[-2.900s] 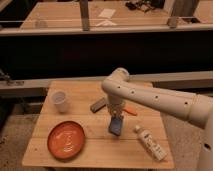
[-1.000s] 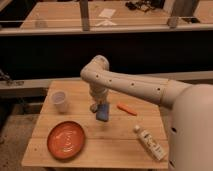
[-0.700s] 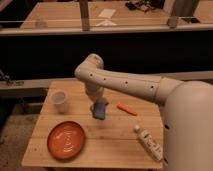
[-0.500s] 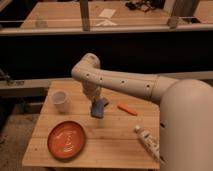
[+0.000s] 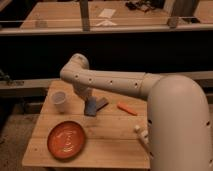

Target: Place the white sponge in the ceramic cup

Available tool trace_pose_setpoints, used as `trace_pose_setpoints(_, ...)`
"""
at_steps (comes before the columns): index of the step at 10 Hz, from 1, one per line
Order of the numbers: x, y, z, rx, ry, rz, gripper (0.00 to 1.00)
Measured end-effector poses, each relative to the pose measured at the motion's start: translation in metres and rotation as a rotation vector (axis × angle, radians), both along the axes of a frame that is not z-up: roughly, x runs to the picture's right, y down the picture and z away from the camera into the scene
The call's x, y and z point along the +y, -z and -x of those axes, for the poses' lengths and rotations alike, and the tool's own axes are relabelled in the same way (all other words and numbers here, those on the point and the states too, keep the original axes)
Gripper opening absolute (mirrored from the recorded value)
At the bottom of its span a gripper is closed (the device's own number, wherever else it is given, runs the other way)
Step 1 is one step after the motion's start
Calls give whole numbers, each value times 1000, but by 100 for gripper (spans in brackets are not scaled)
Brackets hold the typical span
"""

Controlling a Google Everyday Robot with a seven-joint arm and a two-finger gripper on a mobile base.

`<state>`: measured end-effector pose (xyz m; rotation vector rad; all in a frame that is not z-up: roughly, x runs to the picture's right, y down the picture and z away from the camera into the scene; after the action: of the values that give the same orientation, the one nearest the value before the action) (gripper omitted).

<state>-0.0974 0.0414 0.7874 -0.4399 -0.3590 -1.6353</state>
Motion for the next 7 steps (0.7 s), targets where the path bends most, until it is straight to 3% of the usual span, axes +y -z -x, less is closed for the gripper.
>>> trace_pose_setpoints(5,-9,-9,41,-38,58,-42,3)
trace_pose_setpoints(7,-12,-12,43,-38,78,-54,3)
